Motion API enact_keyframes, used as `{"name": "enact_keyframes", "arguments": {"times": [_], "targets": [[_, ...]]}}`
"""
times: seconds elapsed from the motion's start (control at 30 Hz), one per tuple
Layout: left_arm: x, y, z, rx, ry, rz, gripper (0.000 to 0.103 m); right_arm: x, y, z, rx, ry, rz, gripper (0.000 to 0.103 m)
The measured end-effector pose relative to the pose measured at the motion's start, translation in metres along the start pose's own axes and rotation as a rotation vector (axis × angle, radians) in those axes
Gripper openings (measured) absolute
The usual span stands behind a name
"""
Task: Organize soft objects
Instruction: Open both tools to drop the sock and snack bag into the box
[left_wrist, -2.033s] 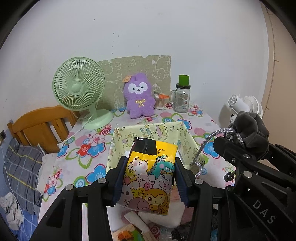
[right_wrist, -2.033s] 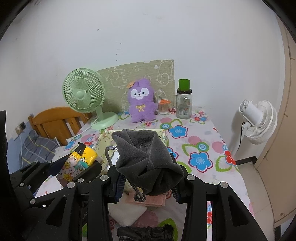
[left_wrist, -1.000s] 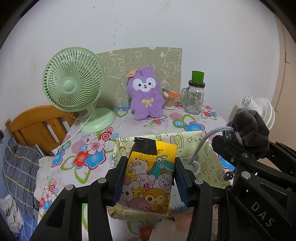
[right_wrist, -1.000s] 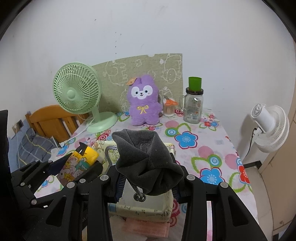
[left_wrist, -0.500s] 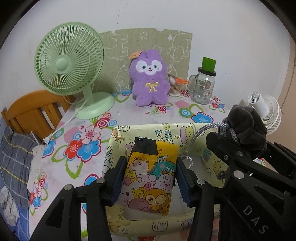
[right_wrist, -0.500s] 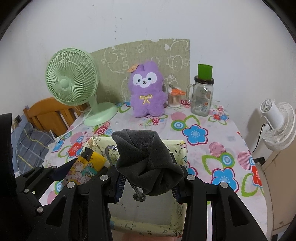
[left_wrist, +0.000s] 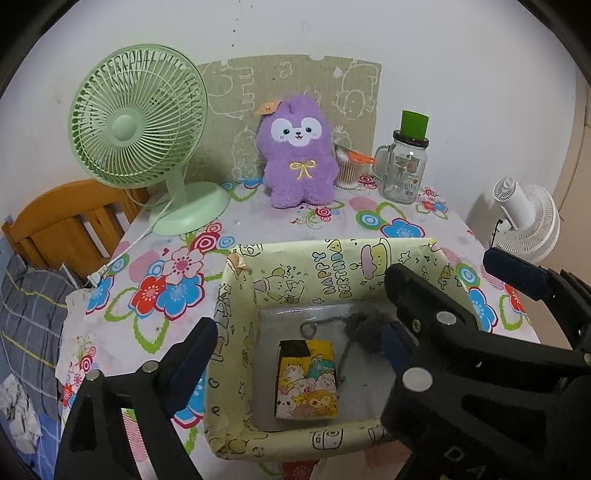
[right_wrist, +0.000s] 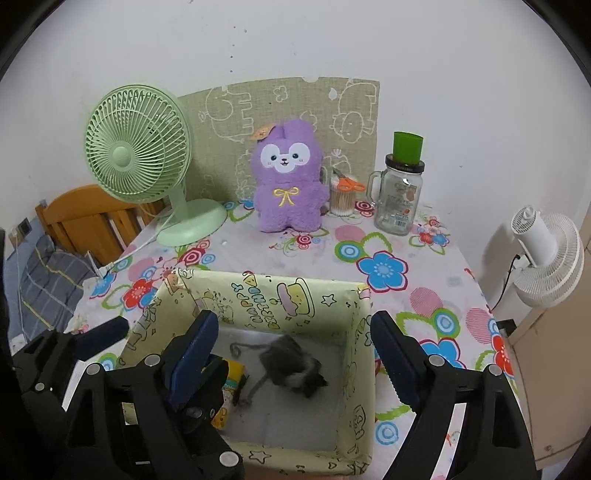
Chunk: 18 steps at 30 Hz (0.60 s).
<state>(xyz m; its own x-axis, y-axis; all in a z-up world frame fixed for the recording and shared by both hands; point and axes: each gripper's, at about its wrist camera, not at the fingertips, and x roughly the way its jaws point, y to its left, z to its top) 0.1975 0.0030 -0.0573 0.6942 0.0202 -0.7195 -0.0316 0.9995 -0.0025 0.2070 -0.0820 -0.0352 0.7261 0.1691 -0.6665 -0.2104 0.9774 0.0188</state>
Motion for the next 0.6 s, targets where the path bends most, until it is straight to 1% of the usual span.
{"name": "enact_keyframes", "arguments": {"times": [0.23,0.6], "targets": [[-0.015,0.001,-0.004,0.011,-0.024,0.016,0.096,-0.014,0.001,-0.004,0.005,0.000,-0.007,0.087],[-0.048,0.002,-0.020,0.007,-0.064,0.027,0.099,-0.050,0.008,-0.018,0.000,-0.037,-0.003,0.088]]}}
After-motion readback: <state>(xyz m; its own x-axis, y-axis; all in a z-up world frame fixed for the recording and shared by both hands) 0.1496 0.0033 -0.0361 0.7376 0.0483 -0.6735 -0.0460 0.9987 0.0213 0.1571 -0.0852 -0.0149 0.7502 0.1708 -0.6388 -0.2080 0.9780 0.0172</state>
